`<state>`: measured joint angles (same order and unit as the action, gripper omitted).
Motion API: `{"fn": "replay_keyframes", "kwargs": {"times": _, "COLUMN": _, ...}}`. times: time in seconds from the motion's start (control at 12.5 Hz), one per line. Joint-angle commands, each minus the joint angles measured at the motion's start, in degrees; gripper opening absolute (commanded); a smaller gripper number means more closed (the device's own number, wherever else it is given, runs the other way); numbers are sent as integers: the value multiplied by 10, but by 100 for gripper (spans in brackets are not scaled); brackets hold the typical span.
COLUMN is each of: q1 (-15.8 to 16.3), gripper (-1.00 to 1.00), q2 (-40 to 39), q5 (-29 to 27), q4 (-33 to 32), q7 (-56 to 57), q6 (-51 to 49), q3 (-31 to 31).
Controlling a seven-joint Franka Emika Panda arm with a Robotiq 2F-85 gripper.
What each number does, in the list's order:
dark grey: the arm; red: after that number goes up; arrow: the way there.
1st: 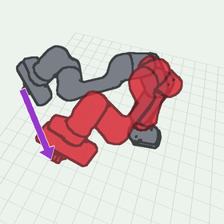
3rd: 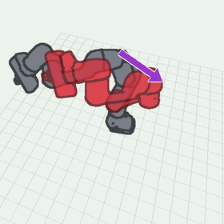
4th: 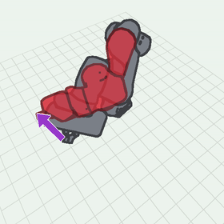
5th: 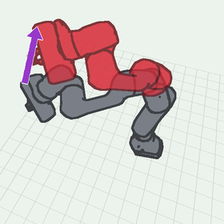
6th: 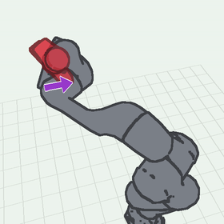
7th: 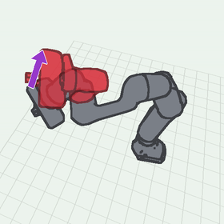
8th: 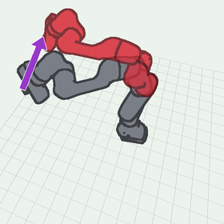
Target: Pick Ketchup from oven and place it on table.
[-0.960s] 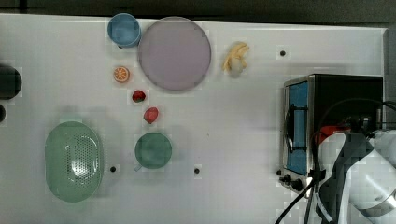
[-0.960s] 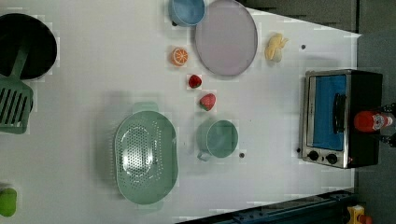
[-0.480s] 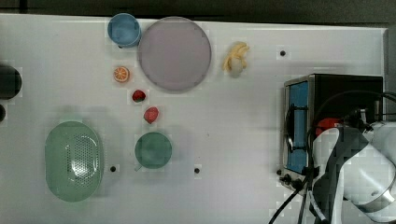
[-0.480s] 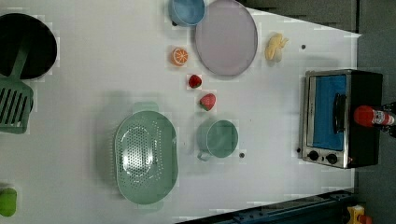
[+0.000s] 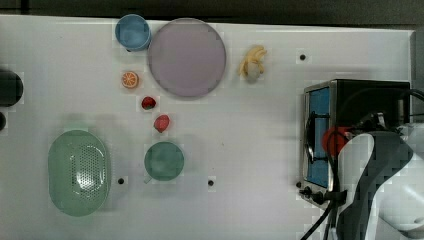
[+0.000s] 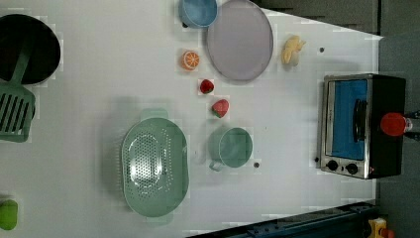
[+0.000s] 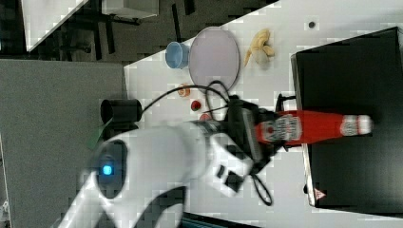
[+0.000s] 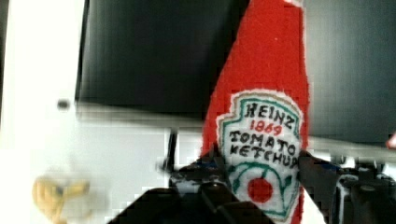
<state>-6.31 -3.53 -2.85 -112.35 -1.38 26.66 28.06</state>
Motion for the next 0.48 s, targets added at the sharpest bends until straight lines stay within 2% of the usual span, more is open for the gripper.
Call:
{"fn": "replay_keyframes", "kwargs": {"times": 0.08, "q1": 33, "gripper": 1, "q2": 80, "q5": -4, "q4": 22, "q7": -42, "q6": -52, "q3": -85}}
{"fn": "replay_keyframes", "kwargs": {"times": 0.24, "q1": 35, "gripper": 1, "q2": 100, "q5": -4, "q4": -3, "q7": -71, "q6": -66, "q3": -152}}
{"fn": "replay_keyframes", "kwargs": {"times": 0.48, "q1": 36, "gripper": 1, "q2": 109, "q5": -4, "q4": -48, "q7": -138, "q6": -65, "q3": -206}}
